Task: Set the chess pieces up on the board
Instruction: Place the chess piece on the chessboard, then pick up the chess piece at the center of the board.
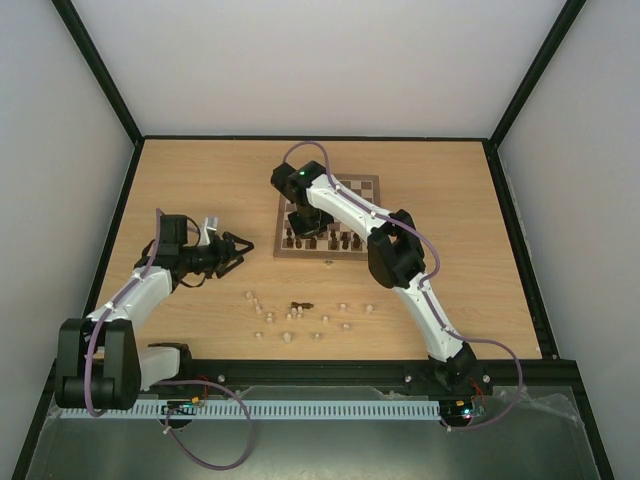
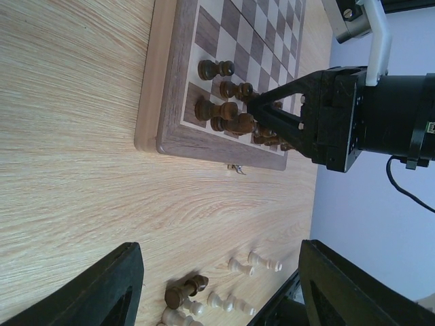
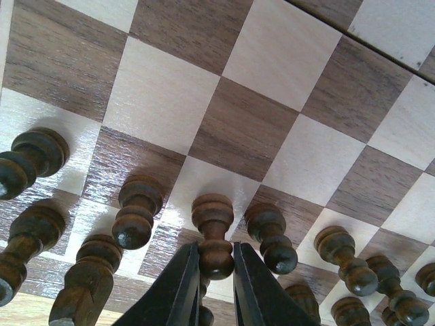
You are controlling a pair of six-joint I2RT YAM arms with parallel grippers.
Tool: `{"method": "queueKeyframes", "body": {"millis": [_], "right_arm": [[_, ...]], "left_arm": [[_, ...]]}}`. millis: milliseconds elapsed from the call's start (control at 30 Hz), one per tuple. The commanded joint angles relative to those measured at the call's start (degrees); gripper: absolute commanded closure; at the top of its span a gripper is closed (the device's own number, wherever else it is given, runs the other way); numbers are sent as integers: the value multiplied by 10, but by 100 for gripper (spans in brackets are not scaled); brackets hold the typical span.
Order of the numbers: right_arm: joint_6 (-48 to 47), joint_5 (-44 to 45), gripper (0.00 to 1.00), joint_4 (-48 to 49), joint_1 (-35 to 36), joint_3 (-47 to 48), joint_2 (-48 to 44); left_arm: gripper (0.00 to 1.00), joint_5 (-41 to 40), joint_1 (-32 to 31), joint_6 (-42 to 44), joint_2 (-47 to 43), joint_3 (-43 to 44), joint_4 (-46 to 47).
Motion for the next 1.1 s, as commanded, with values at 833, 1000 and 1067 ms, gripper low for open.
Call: {"method": "queueKeyframes", "body": {"millis": [833,1000,1067], "right_arm": [[43,96,50,146,-2,-114,-218],[50,-34,50,287,3,-372,-403],[51,-78,51,339,18,-492,-456]], "left_arm": [[33,-3,6,13,-5,3,-8],[28,-6,6,21,-11,8,-24],[26,-6,6,26,-10,10,-30]]}}
